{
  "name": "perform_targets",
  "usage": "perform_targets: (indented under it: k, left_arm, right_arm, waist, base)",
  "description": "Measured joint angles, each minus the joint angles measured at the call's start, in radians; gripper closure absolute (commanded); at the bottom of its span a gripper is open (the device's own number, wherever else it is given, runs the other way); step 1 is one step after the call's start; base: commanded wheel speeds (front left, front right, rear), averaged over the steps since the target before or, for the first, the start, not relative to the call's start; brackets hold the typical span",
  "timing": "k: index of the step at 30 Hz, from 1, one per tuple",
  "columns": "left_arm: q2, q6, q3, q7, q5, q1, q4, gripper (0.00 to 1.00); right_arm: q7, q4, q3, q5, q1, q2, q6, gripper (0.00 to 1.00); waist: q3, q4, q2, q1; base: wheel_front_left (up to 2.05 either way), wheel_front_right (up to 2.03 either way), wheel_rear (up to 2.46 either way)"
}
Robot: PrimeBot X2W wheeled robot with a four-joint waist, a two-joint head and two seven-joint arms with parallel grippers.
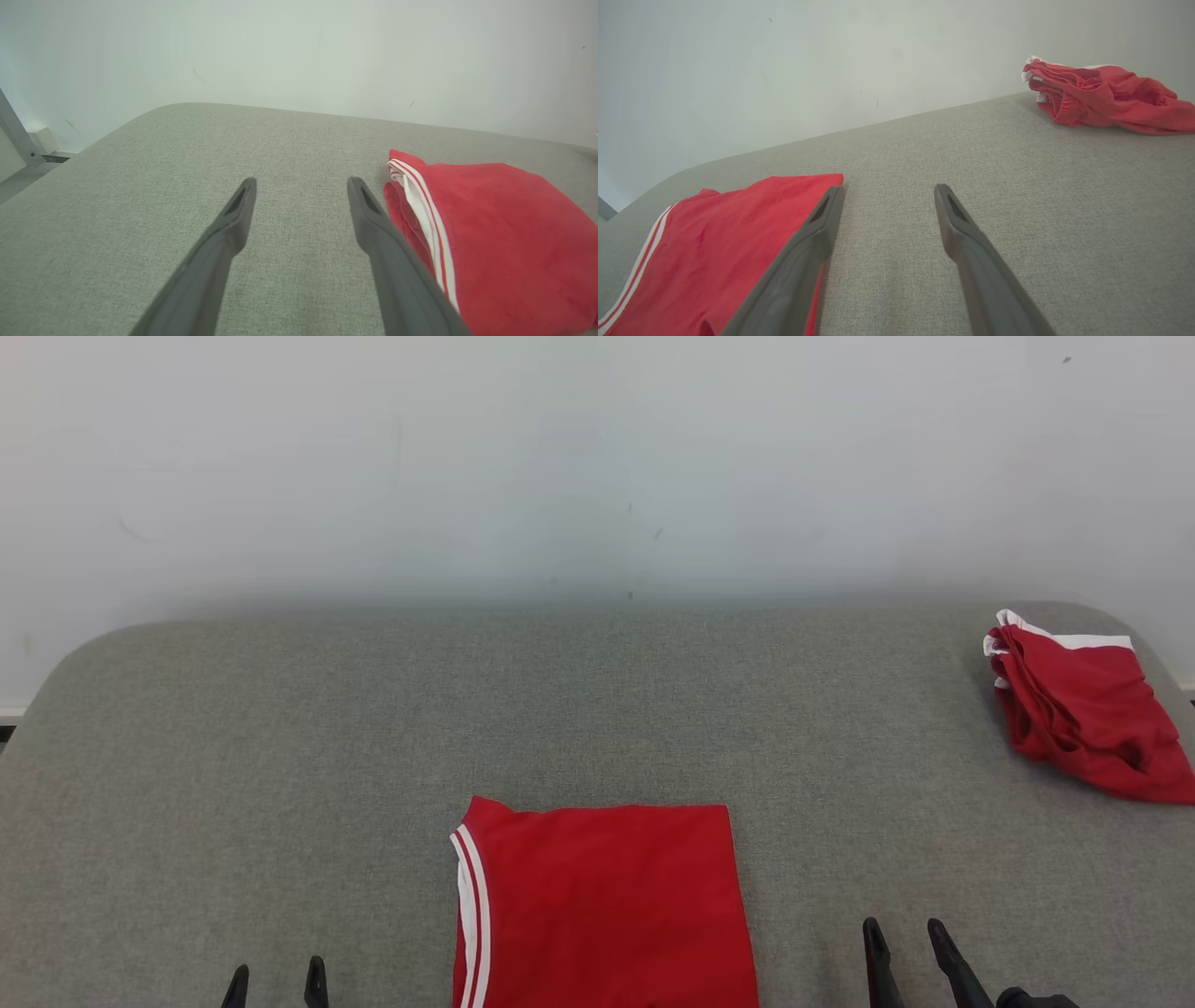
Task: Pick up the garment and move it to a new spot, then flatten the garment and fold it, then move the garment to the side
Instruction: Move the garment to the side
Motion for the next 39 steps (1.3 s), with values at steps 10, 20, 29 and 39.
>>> perform_targets:
  k: [10, 20, 29, 39]
  left_arm:
    - [0.0, 0.0, 0.005, 0.0, -0.003, 0.0, 0.002, 0.0]
    - [0.0, 0.0, -0.032, 0.0, -0.004, -0.014, 0.011, 0.0]
    - [0.0, 0.0, -0.046, 0.0, -0.004, -0.021, 0.02, 0.0]
    - [0.0, 0.0, -0.053, 0.0, -0.004, -0.023, 0.021, 0.0]
  right_arm:
    - [0.0, 0.027, 0.057, -0.02, -0.071, 0.0, 0.0, 0.0]
    - [0.025, 0.413, 0.2, 0.013, -0.345, 0.001, 0.0, 0.0]
    - [0.053, 0.706, 0.293, 0.13, -0.491, 0.001, 0.0, 0.0]
    - [0.105, 0.812, 0.435, 0.312, -0.551, -0.001, 0.0, 0.96]
  waist:
    - [0.005, -0.005, 0.0, 0.0]
    - [0.011, 0.018, 0.0, 0.0]
    - [0.014, 0.06, 0.0, 0.0]
    - [0.024, 0.076, 0.0, 0.0]
  base:
    - [0.0, 0.0, 0.0]
    - [0.0, 0.0, 0.0]
    - [0.0, 0.0, 0.0]
    - [0.0, 0.0, 0.0]
